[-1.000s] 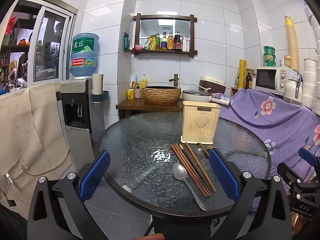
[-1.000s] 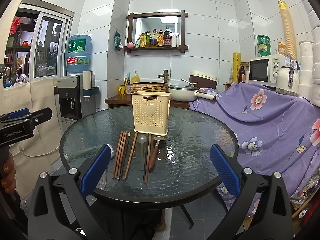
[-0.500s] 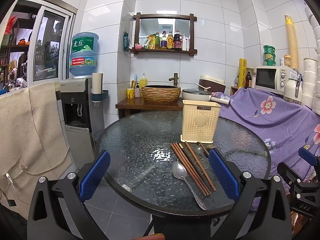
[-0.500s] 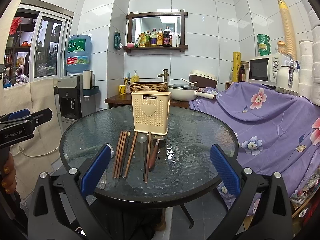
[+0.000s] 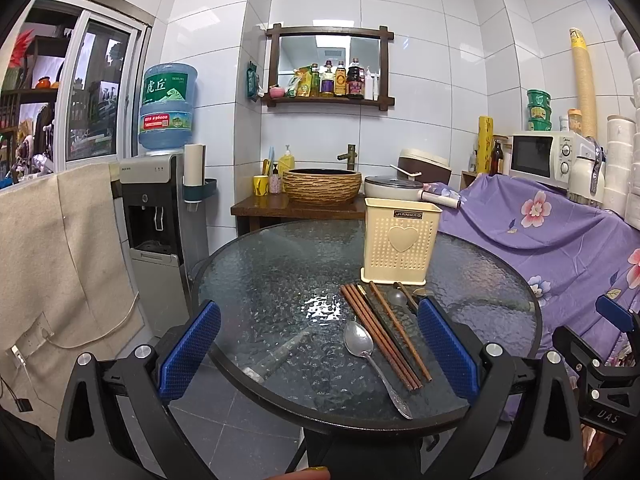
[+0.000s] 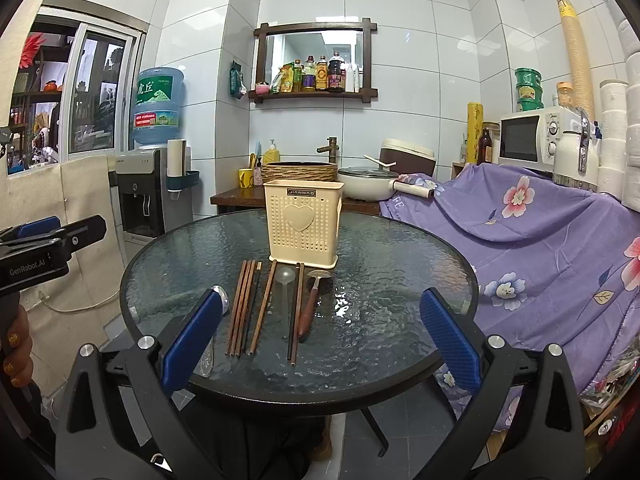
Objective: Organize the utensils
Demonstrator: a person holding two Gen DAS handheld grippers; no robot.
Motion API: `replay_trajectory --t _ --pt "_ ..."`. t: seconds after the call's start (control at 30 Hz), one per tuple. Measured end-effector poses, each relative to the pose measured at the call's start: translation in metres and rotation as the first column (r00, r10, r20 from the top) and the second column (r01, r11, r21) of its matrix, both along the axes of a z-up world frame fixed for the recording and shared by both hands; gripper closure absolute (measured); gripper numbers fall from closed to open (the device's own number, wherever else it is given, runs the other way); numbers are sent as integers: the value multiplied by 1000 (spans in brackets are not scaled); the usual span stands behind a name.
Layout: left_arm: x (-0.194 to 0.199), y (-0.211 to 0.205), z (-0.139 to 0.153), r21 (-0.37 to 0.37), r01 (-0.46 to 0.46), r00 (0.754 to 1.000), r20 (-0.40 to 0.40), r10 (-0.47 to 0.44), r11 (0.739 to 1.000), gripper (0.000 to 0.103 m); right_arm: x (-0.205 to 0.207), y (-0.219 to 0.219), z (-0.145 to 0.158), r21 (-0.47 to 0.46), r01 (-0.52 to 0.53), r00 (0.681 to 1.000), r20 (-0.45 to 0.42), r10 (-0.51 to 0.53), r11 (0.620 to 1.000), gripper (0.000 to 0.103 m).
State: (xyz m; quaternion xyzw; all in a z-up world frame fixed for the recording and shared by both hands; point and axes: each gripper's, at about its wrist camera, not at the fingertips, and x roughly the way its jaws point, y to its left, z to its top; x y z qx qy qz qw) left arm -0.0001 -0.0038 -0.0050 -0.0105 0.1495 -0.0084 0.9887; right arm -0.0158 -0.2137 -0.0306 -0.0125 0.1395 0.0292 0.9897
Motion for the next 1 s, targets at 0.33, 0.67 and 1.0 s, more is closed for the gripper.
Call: replay_trajectory --t 0.33,0.67,1.0 --pt "2 -1 -4 2 0 1000 -7 0 1000 6 0 1 -1 -3 1 1000 -1 -1 1000 6" --pt "41 2 -28 21 6 986 -166 -2 1000 6 28 0 -18 27 -15 994 -108 18 1000 6" --pt "94 0 -67 -31 80 921 -381 -85 996 22 93 -10 -57 63 -13 947 -319 32 998 6"
